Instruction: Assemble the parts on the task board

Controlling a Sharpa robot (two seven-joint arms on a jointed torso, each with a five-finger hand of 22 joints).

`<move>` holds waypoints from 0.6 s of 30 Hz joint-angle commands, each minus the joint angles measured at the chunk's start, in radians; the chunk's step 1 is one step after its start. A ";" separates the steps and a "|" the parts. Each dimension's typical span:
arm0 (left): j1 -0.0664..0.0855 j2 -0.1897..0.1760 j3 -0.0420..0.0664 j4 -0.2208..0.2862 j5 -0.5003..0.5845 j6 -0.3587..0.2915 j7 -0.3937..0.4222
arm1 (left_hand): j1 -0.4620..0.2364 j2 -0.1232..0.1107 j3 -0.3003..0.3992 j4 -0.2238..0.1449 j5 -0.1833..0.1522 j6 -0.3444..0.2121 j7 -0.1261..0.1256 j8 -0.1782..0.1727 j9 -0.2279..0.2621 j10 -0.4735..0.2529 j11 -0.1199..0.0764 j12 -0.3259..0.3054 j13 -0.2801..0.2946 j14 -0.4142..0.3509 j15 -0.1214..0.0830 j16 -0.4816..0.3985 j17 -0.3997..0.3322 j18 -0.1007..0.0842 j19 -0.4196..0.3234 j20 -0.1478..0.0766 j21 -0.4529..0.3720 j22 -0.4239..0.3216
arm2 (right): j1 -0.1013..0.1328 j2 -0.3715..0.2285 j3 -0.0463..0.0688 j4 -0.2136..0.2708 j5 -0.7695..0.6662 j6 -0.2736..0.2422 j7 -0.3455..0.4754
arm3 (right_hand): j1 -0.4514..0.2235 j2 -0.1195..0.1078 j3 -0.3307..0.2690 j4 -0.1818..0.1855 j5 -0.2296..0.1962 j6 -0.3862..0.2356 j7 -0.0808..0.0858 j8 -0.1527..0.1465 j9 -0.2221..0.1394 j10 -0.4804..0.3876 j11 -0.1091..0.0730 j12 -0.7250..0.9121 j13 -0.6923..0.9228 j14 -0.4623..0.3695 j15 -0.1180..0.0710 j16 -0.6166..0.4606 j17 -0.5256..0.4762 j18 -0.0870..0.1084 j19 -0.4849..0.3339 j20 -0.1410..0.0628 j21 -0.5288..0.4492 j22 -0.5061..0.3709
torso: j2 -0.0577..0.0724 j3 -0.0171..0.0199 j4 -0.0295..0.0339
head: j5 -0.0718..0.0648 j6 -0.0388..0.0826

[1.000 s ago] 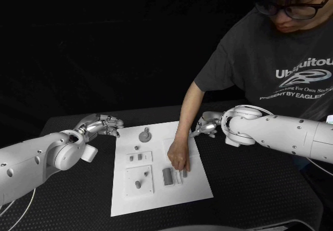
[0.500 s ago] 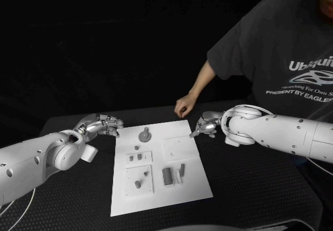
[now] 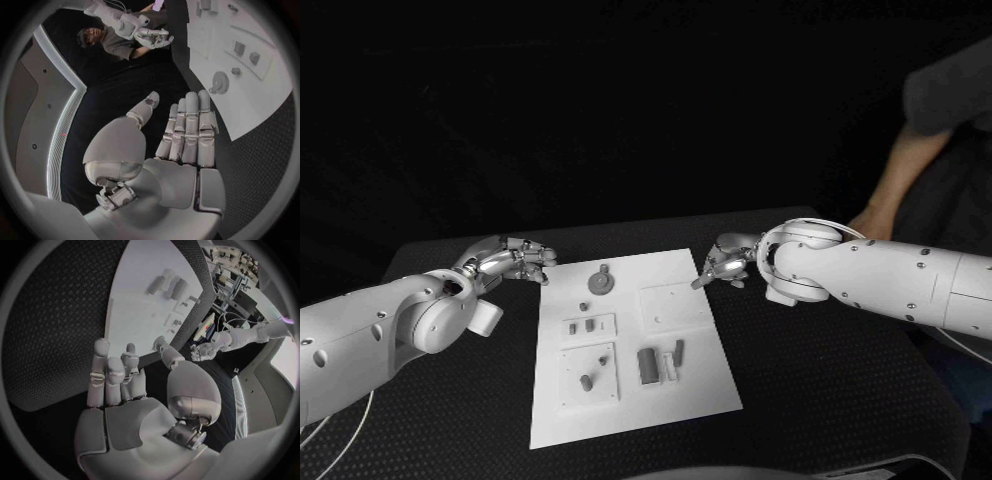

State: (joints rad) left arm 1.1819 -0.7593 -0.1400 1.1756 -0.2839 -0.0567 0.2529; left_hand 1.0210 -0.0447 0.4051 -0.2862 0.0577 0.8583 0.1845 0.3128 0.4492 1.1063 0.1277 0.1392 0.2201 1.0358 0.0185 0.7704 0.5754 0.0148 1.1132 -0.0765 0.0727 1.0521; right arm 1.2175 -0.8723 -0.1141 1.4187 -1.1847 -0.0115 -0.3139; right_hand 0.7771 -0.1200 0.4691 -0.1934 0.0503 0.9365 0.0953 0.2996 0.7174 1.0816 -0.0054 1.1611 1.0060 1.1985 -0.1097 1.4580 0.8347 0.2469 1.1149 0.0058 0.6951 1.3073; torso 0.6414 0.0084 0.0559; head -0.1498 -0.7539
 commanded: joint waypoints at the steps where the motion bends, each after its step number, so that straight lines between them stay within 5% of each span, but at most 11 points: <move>1: 0.000 0.001 0.001 0.002 -0.001 0.014 0.012 | -0.005 0.004 -0.006 -0.001 -0.003 -0.004 -0.005 -0.001 -0.001 -0.006 0.001 0.003 -0.001 -0.002 0.004 -0.005 0.001 0.017 -0.004 0.001 -0.002 -0.002 | -0.001 0.000 -0.001 0.014 -0.018 0.033 0.002 | 0.025 0.001 0.002 -0.027 -0.001 0.002 0.007 -0.006 0.003 0.000 -0.004 0.004 -0.003 -0.001 -0.005 0.004 -0.001 0.015 0.006 0.001 0.000 0.019 | 0.000 0.0001 0.0000 | 0.000 -0.001; 7: 0.000 0.000 0.001 0.003 -0.001 0.013 0.012 | -0.005 0.004 -0.007 -0.001 -0.003 -0.003 -0.005 -0.001 -0.001 -0.006 0.001 0.003 -0.001 -0.002 0.004 -0.005 0.001 0.017 -0.004 0.001 -0.002 -0.002 | -0.003 -0.003 -0.008 0.049 -0.073 0.042 0.009 | 0.087 0.009 0.007 -0.096 -0.001 -0.003 0.011 -0.015 0.006 -0.004 0.000 0.007 -0.006 -0.003 -0.001 0.003 -0.002 0.015 0.005 0.004 -0.001 0.019 | 0.000 0.0004 0.0001 | 0.002 -0.001; 13: 0.000 -0.001 0.001 0.004 -0.001 0.012 0.011 | -0.004 0.004 -0.007 -0.001 -0.003 -0.003 -0.005 -0.001 -0.001 -0.006 0.001 0.004 -0.001 -0.002 0.004 -0.005 0.001 0.017 -0.004 0.001 -0.002 -0.002 | -0.005 -0.006 -0.027 0.095 -0.125 0.068 0.005 | 0.120 0.004 0.005 -0.097 -0.001 -0.003 0.013 -0.020 0.008 -0.005 0.002 0.009 -0.009 -0.005 0.001 0.002 -0.002 0.015 0.003 0.008 -0.002 0.019 | 0.000 0.0004 -0.0003 | 0.005 -0.002; 18: 0.000 -0.002 0.001 0.005 -0.001 0.012 0.011 | -0.004 0.004 -0.007 -0.001 -0.003 -0.003 -0.005 -0.001 -0.001 -0.006 0.001 0.004 -0.001 -0.002 0.004 -0.005 0.001 0.017 -0.004 0.001 -0.002 -0.002 | -0.010 -0.002 -0.057 0.112 -0.119 0.088 -0.012 | 0.093 0.020 -0.006 -0.083 -0.001 0.010 0.011 -0.026 0.003 -0.004 0.002 0.010 -0.012 -0.006 0.001 0.002 -0.003 0.015 0.002 0.013 -0.004 0.019 | 0.000 0.0000 -0.0002 | 0.007 -0.002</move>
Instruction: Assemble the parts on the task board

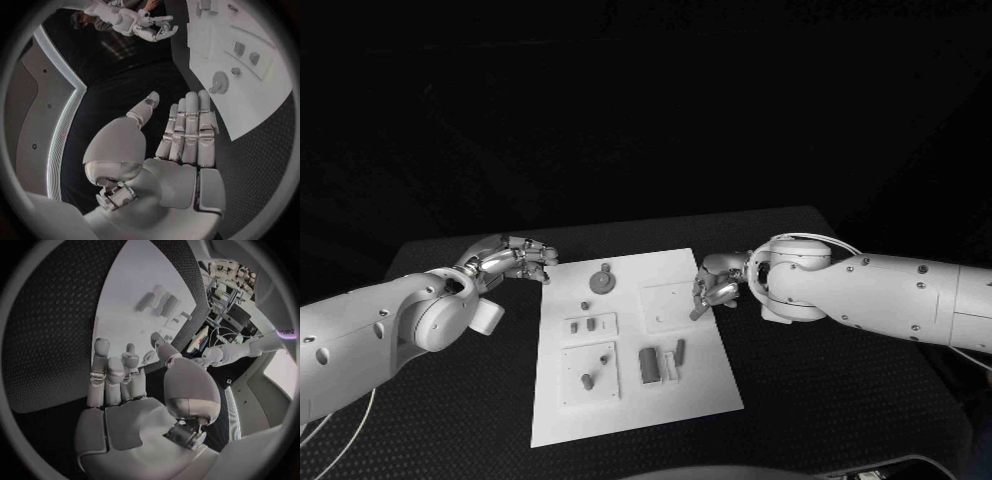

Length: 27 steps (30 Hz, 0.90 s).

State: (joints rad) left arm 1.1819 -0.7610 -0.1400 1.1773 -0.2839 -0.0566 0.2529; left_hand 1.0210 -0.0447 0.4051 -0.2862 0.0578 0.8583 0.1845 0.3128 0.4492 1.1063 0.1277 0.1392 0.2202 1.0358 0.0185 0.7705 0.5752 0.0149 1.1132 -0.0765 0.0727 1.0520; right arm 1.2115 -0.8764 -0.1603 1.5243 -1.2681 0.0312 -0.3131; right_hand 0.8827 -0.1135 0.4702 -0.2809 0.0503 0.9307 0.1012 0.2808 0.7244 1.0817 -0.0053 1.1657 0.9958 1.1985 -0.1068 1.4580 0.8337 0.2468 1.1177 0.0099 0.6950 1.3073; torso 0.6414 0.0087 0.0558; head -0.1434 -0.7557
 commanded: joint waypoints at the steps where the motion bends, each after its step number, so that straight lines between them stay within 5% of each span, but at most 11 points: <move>1: 0.000 0.000 0.001 0.004 -0.001 0.011 0.011 | -0.005 0.004 -0.007 -0.001 -0.003 -0.003 -0.005 -0.001 -0.001 -0.006 0.001 0.004 -0.001 -0.002 0.004 -0.005 0.002 0.017 -0.004 0.001 -0.002 -0.002 | -0.007 0.004 -0.015 0.005 -0.031 0.047 -0.018 | -0.022 0.018 -0.008 0.008 -0.001 0.022 0.005 -0.007 -0.006 -0.004 0.000 0.006 -0.003 -0.006 -0.002 0.002 -0.002 0.015 -0.001 0.010 -0.005 0.019 | 0.000 -0.0006 -0.0002 | 0.001 0.000; 15: 0.000 -0.001 0.001 0.006 -0.001 0.012 0.011 | -0.006 0.004 -0.008 0.000 -0.003 -0.003 -0.005 -0.001 -0.001 -0.006 0.001 0.004 -0.001 -0.002 0.004 -0.005 0.002 0.017 -0.004 0.001 -0.002 -0.002 | -0.053 0.044 -0.019 0.006 0.007 0.055 -0.103 | -0.120 0.075 -0.014 0.066 -0.001 0.113 -0.021 -0.006 -0.031 0.018 -0.024 0.017 -0.012 0.009 -0.023 0.014 -0.001 0.015 0.010 0.000 0.002 0.021 | 0.000 -0.0004 0.0004 | 0.008 -0.006; 27: 0.000 -0.001 0.001 0.008 -0.001 0.015 0.009 | -0.007 0.004 -0.009 0.000 -0.003 -0.003 -0.005 -0.001 -0.001 -0.006 0.001 0.004 -0.001 -0.002 0.004 -0.006 0.002 0.017 -0.004 0.001 -0.002 -0.002 | -0.077 0.078 -0.020 -0.009 0.003 0.068 -0.143 | -0.170 0.089 -0.015 0.079 -0.001 0.153 -0.035 -0.012 -0.053 0.037 -0.038 0.027 -0.011 0.026 -0.038 0.023 0.000 0.015 0.027 -0.015 0.014 0.021 | 0.000 -0.0010 0.0009 | 0.011 -0.013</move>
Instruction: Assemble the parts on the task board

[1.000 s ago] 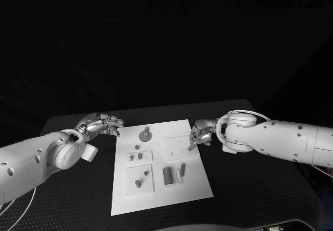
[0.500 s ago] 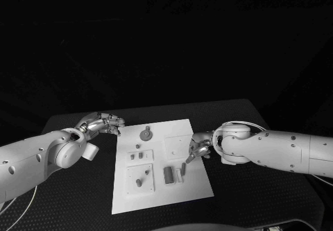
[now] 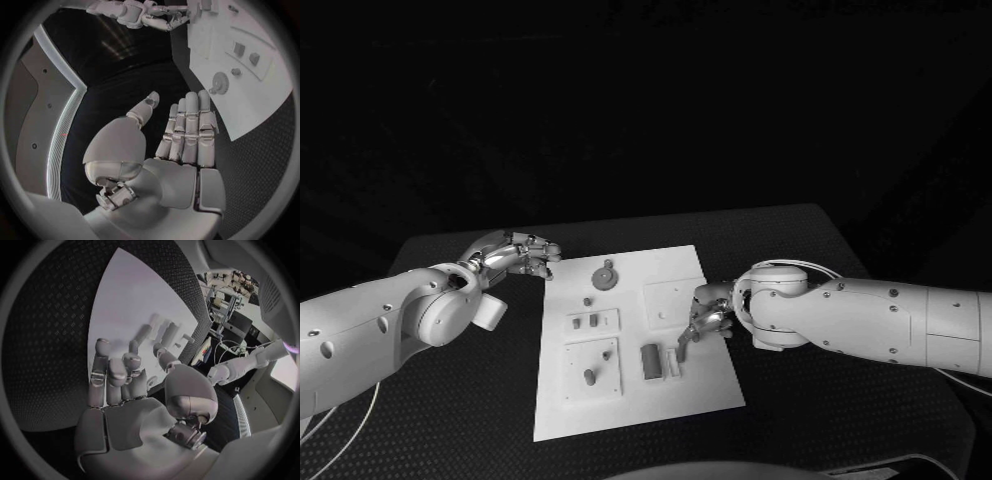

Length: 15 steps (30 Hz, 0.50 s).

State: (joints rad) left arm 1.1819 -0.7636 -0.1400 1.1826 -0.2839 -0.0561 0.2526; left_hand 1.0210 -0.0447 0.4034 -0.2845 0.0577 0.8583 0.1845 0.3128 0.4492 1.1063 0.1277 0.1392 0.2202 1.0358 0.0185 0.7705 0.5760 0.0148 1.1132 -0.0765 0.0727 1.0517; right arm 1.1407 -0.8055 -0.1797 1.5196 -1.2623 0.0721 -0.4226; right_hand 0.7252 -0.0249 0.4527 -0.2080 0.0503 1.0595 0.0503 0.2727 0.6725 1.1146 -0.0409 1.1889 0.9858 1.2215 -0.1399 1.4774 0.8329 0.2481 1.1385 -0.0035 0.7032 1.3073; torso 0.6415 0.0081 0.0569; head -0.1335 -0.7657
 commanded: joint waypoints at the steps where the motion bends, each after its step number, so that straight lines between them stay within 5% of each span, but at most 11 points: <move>1: 0.000 0.001 0.001 0.003 -0.001 0.015 0.010 | -0.007 0.004 -0.007 -0.002 -0.003 -0.003 -0.005 -0.001 -0.001 -0.006 0.001 0.004 -0.001 -0.002 0.004 -0.006 0.002 0.017 -0.004 0.001 -0.002 -0.001 | -0.008 0.009 -0.001 -0.008 -0.011 0.029 -0.035 | -0.014 0.001 0.003 0.006 -0.001 0.026 0.016 -0.004 -0.002 0.005 -0.003 0.004 -0.001 0.003 -0.005 0.004 0.001 0.014 0.007 -0.002 0.006 0.021 | 0.000 -0.0006 -0.0001 | 0.002 -0.003; 15: 0.000 0.000 0.001 0.004 -0.001 0.017 0.008 | -0.007 0.005 -0.008 -0.001 -0.003 -0.003 -0.005 0.000 -0.001 -0.005 0.001 0.004 -0.001 -0.002 0.004 -0.006 0.002 0.017 -0.004 0.001 -0.002 -0.001 | -0.025 0.044 -0.001 -0.042 -0.072 0.016 -0.049 | -0.027 0.005 0.005 0.007 -0.001 0.037 0.012 -0.005 -0.007 0.013 -0.007 0.006 0.000 0.009 -0.009 0.008 0.002 0.014 0.013 -0.007 0.010 0.021 | 0.000 0.0003 0.0001 | 0.007 -0.009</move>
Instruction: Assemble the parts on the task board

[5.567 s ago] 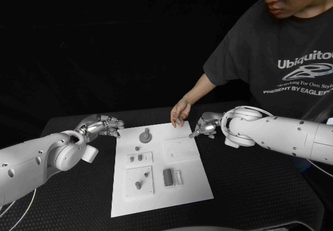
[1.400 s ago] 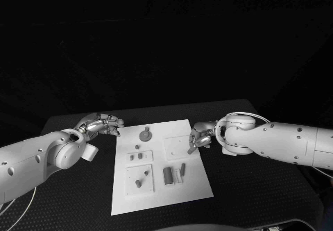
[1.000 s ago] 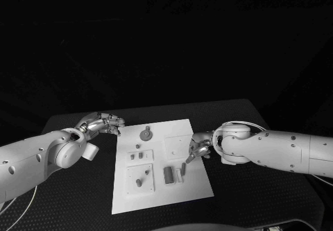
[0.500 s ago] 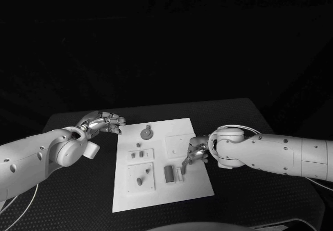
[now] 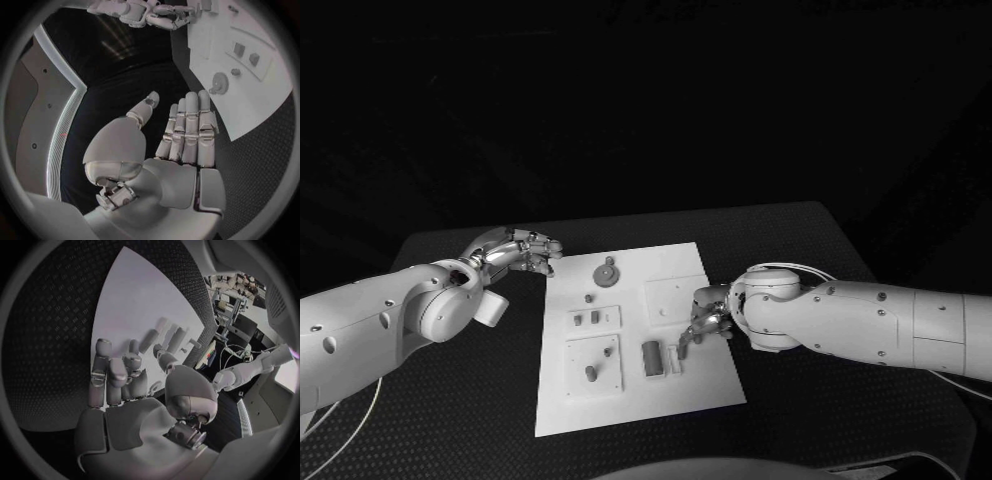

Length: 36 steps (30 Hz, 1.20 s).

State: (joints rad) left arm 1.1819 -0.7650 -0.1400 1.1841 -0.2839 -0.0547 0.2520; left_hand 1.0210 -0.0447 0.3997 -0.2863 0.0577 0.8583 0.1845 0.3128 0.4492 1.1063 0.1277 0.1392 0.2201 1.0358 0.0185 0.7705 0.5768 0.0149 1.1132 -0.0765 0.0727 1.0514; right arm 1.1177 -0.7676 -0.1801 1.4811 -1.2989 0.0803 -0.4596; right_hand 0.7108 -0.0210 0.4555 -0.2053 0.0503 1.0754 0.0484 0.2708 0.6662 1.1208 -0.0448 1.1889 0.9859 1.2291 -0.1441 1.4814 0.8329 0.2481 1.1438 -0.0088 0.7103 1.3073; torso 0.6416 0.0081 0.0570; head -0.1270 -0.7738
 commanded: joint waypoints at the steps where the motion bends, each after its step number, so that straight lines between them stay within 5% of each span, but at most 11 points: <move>1: 0.000 0.001 0.001 0.003 -0.001 0.016 0.009 | -0.008 0.005 -0.004 0.000 -0.003 -0.003 -0.005 0.000 -0.001 -0.005 0.001 0.004 -0.001 -0.002 0.004 -0.006 0.001 0.017 -0.004 0.001 -0.002 -0.001 | -0.004 0.009 0.000 -0.005 -0.038 0.009 -0.012 | -0.013 0.001 0.002 0.003 -0.001 0.022 0.014 -0.003 -0.001 0.007 -0.003 0.007 0.000 0.002 -0.005 0.004 0.002 0.014 0.008 -0.002 0.004 0.021 | 0.000 0.0003 -0.0004 | 0.000 -0.002; 22: 0.000 0.000 0.001 0.003 -0.001 0.018 0.006 | -0.008 0.006 -0.005 0.001 -0.003 -0.002 -0.005 0.000 -0.001 -0.005 0.000 0.004 -0.001 -0.002 0.004 -0.007 0.002 0.017 -0.004 0.001 -0.002 -0.001 | -0.027 0.034 0.000 -0.019 -0.116 0.003 -0.012 | 0.013 -0.001 0.013 -0.064 -0.001 0.031 0.013 -0.010 -0.012 0.013 -0.004 0.006 0.001 0.007 -0.006 0.004 0.001 0.014 0.011 -0.005 0.010 0.021 | 0.000 0.0002 -0.0004 | 0.004 -0.006; 36: 0.000 -0.002 0.001 0.003 -0.001 0.019 0.004 | -0.009 0.006 -0.005 0.001 -0.004 -0.003 -0.005 0.000 -0.001 -0.006 0.001 0.004 -0.002 -0.002 0.004 -0.007 0.002 0.017 -0.004 0.001 -0.002 -0.001 | -0.028 0.032 -0.001 -0.012 -0.170 0.000 -0.012 | 0.122 -0.026 0.009 -0.089 -0.001 0.026 0.017 -0.017 -0.018 0.010 0.000 0.005 0.003 0.004 -0.002 0.002 0.000 0.014 0.004 -0.003 0.012 0.021 | 0.000 0.0006 -0.0011 | 0.002 -0.009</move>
State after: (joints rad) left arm 1.1819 -0.7670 -0.1400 1.1847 -0.2840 -0.0507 0.2500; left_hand 1.0175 -0.0413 0.3997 -0.2863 0.0577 0.8583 0.1845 0.3128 0.4493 1.1063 0.1277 0.1392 0.2202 1.0358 0.0185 0.7705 0.5774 0.0148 1.1132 -0.0765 0.0727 1.0516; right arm 1.0934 -0.7339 -0.1780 1.4725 -1.4271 0.0765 -0.4653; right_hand 0.8265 -0.0460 0.4677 -0.2928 0.0503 1.1051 0.0612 0.2613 0.6640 1.1299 -0.0464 1.1927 0.9873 1.2391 -0.1440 1.4813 0.8338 0.2481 1.1473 -0.0123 0.7183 1.3073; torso 0.6412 0.0082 0.0558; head -0.1253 -0.7824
